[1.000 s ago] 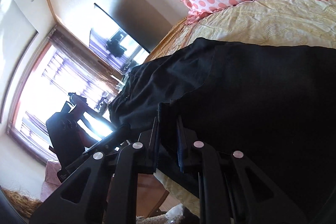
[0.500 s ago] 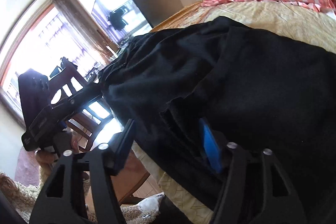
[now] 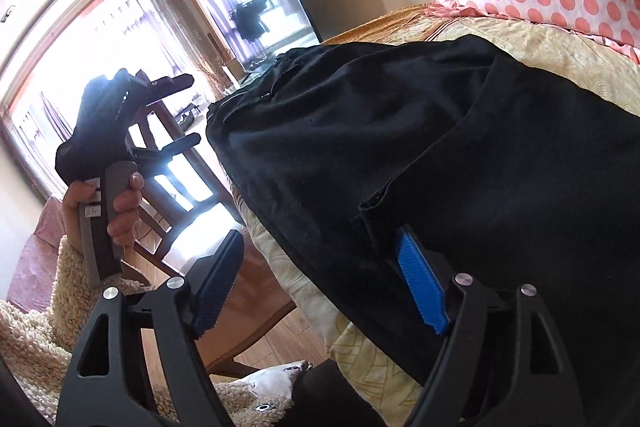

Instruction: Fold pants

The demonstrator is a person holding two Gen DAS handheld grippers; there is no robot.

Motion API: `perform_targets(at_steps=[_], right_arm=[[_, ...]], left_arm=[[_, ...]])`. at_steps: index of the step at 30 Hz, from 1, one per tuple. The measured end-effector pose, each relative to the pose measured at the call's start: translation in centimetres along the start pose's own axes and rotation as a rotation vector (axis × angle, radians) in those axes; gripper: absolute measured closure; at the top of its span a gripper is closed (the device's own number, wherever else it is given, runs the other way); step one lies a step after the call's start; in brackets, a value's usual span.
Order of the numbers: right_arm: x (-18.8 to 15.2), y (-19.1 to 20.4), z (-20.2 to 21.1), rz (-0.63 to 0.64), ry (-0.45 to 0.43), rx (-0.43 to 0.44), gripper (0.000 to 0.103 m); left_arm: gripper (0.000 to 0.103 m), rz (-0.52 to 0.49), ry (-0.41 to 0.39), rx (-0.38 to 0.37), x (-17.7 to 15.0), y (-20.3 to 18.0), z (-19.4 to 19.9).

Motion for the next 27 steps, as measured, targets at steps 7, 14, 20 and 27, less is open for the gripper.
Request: perform_targets(at_steps=[7,14,20,27], right_arm=[[-0.1,0.0,0.2,-0.002,-0.003,0.017,0.023],[0.0,0.2,-0.1,0.006,-0.004,0.019,0.019],[-0.1,0.3,-0.2,0.011,-0.006,0.022,0.017],[-0.2,0.5,-0.2,0.022,-0.01,0.02,0.016]], left_arm=[[0.003,0.202,0.039,-0.023,2.3,3.7,-1.5],[0.004,0.261,0.067,-0.072,3.0,4.9,-2.6],[0.009,0.29,0.086,-0.108,3.5,4.8,-3.2],[0.061,0.389,0.093,-0.161,2.9,7.2,-3.9]])
Point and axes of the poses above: each gripper's, at about its wrist camera, not at the fingertips, and z roughly against the way its jaws point, y to its left, x to its top, the point moved 6 cm from there along -z, roughly the way its jaws point, and after that the axes turned 6 degrees about x, right-handed, at the moved point
